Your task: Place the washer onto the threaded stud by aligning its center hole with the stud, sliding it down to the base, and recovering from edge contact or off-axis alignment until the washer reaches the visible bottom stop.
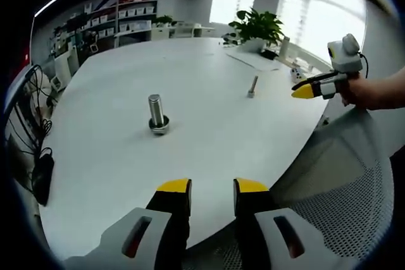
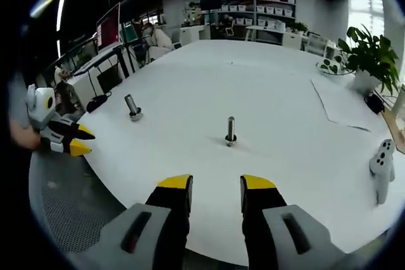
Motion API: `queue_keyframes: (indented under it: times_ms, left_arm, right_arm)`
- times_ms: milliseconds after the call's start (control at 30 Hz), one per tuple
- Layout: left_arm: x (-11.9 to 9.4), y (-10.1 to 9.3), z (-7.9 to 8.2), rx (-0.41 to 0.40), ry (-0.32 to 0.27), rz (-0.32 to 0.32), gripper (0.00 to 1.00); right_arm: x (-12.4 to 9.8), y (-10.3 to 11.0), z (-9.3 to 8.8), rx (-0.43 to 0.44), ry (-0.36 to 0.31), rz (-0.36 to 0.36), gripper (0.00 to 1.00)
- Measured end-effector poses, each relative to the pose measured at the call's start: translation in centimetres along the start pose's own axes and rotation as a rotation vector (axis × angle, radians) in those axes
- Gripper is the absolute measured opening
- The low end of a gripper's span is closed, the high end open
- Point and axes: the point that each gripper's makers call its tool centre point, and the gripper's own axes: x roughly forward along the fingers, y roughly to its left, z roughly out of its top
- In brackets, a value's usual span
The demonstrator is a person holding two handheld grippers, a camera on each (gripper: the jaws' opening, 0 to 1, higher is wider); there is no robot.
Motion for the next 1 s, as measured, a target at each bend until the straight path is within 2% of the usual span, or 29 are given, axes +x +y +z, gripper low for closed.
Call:
queue_keyframes:
  times_ms: [167,1000]
  left_arm:
    - [-0.01,0.11,0.11,-0.008,-0.007,0.004,0.25]
    - [0.1,0.15,-0.05,0.001,0.009,0.015,0.24]
  right_arm:
    - [-0.27,-0.36,-0.33,-0.05,-0.003,-0.016,0.32]
    - [0.3,0.13,-0.67,-0.079,-0.01,0.001,0.32]
